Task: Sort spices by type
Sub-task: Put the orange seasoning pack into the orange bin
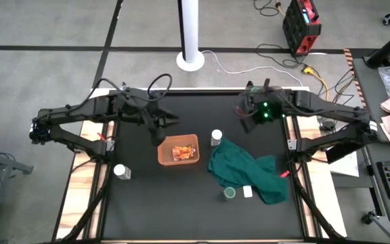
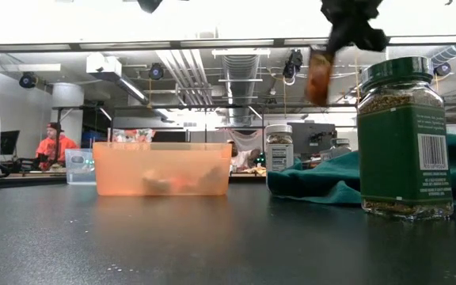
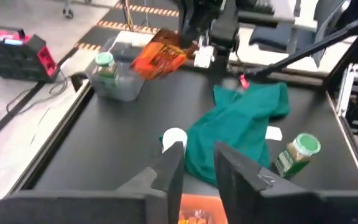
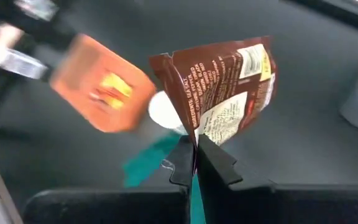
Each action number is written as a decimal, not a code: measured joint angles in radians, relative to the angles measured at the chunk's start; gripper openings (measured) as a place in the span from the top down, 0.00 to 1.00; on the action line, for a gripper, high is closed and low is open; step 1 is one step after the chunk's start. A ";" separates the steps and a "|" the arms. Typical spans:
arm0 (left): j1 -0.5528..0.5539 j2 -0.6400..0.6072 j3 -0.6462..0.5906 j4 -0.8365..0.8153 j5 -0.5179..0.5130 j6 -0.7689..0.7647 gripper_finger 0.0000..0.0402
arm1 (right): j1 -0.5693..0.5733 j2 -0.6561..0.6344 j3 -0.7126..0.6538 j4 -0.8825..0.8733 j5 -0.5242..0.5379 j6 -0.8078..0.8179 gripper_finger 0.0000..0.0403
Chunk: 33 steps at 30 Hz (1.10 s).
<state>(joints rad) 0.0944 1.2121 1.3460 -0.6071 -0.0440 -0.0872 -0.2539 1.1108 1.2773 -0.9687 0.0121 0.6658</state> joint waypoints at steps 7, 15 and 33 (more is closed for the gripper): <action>0.001 0.001 0.000 0.138 0.035 -0.003 0.70 | 0.000 0.097 0.092 0.228 -0.293 -0.095 0.98; 0.002 0.048 0.000 0.149 0.036 0.002 0.52 | 0.001 0.247 0.132 0.541 -0.603 -0.102 0.98; 0.013 0.090 0.000 -0.008 0.110 0.038 0.44 | 0.018 0.456 0.316 0.539 -0.736 -0.284 0.98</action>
<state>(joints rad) 0.1070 1.3025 1.3464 -0.6151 0.0660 -0.0495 -0.2356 1.5665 1.5932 -0.4297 -0.7235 0.3821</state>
